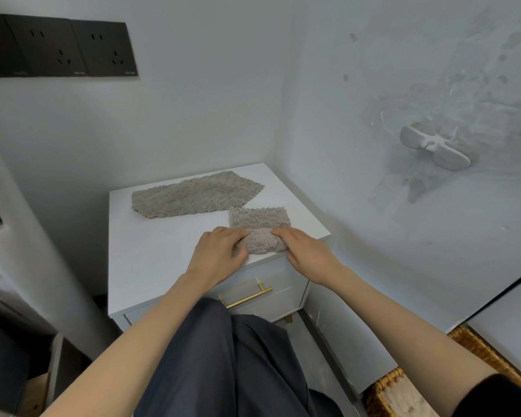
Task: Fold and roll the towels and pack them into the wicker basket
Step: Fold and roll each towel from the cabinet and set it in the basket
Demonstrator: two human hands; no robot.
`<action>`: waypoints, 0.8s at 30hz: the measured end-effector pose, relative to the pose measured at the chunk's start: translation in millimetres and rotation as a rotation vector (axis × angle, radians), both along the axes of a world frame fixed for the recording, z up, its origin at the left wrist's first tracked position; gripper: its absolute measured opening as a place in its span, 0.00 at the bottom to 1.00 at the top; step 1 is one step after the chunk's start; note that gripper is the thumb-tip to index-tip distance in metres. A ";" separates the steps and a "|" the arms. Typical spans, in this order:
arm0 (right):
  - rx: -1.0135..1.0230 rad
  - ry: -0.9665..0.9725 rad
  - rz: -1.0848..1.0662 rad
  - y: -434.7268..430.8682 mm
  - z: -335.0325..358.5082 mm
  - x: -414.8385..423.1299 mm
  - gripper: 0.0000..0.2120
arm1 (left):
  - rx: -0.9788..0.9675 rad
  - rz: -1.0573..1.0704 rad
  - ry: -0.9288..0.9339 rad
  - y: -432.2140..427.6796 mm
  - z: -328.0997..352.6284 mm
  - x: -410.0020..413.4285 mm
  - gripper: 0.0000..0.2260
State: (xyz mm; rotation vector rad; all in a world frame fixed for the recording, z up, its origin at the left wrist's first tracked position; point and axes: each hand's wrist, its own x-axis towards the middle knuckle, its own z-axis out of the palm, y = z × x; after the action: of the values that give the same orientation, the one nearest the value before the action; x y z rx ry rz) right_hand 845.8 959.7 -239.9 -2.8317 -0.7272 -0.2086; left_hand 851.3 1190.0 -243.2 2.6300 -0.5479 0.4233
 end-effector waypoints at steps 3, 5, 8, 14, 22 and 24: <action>0.000 0.035 -0.006 1.3 2.3 3.5 0.26 | 0.100 -0.005 0.083 8.1 -0.8 1.2 0.23; -0.032 0.069 0.002 0.2 5.0 7.4 0.26 | 0.040 -0.002 0.121 7.8 2.6 3.2 0.22; 0.024 0.136 -0.002 -3.3 11.9 11.4 0.23 | -0.099 0.017 0.187 5.7 6.5 4.7 0.18; 0.371 0.314 -0.128 -5.7 26.7 11.3 0.07 | -0.217 0.058 0.334 8.8 12.1 6.3 0.10; 0.616 0.374 -0.348 6.7 20.6 15.0 0.17 | -0.235 0.234 0.393 0.2 13.4 14.4 0.18; 0.580 0.320 -0.425 11.5 16.3 19.4 0.18 | -0.224 0.269 0.370 -2.3 11.1 18.1 0.19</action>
State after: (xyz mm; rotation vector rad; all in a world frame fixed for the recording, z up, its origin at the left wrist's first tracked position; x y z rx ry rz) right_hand 865.1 971.2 -223.7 -2.3348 0.0187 -0.0174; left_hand 869.4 1187.6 -232.1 2.4826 -0.0249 0.0634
